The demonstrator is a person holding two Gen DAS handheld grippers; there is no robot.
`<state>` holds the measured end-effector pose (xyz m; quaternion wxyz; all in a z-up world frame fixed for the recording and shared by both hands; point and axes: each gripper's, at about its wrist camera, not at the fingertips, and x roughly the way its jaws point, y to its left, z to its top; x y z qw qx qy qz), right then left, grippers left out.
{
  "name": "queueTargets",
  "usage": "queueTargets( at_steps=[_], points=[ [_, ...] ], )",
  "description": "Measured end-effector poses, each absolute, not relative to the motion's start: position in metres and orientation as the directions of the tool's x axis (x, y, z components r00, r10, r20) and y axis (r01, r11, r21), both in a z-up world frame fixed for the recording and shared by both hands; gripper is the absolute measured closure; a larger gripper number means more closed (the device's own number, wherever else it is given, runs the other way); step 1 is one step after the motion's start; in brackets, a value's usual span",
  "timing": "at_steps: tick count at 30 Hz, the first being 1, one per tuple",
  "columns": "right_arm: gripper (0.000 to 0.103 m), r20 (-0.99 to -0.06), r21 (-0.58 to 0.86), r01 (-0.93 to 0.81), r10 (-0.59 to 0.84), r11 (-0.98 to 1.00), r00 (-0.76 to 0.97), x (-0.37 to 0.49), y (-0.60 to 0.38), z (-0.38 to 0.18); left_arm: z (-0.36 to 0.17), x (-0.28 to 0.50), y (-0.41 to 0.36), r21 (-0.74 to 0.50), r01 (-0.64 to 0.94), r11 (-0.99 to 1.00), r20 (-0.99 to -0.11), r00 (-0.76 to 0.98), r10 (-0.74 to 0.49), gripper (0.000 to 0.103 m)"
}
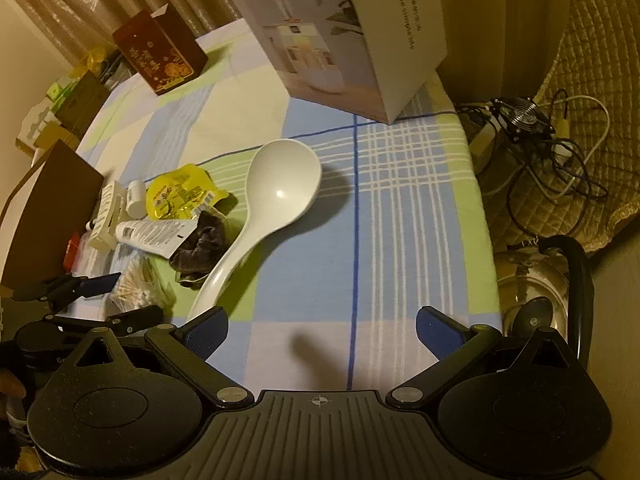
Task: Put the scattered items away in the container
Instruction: 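Grasp the cotton swab bag with the left gripper while the right gripper approaches the red candy packet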
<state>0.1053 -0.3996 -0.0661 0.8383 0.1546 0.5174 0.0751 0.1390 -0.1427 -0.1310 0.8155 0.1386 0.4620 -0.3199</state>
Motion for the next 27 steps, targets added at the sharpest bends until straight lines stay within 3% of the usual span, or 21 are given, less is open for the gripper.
queueTargets(
  at_steps=[5, 15, 27],
  points=[
    [0.0, -0.843, 0.33, 0.01, 0.29, 0.944, 0.453, 0.104, -0.394, -0.065, -0.129, 0.131, -0.139, -0.058, 0.663, 0.746, -0.841, 0.37, -0.395, 0.034],
    [0.0, -0.823, 0.322, -0.088, 0.324, 0.943, 0.467, 0.098, -0.378, -0.059, -0.124, 0.105, -0.125, -0.048, 0.668, 0.743, -0.853, 0.36, -0.379, 0.036],
    [0.0, -0.776, 0.289, -0.382, 0.448, 0.878, 0.443, 0.091, -0.316, -0.049, -0.088, 0.08, -0.065, -0.024, 0.551, 0.834, -0.84, 0.441, -0.316, 0.036]
  ],
)
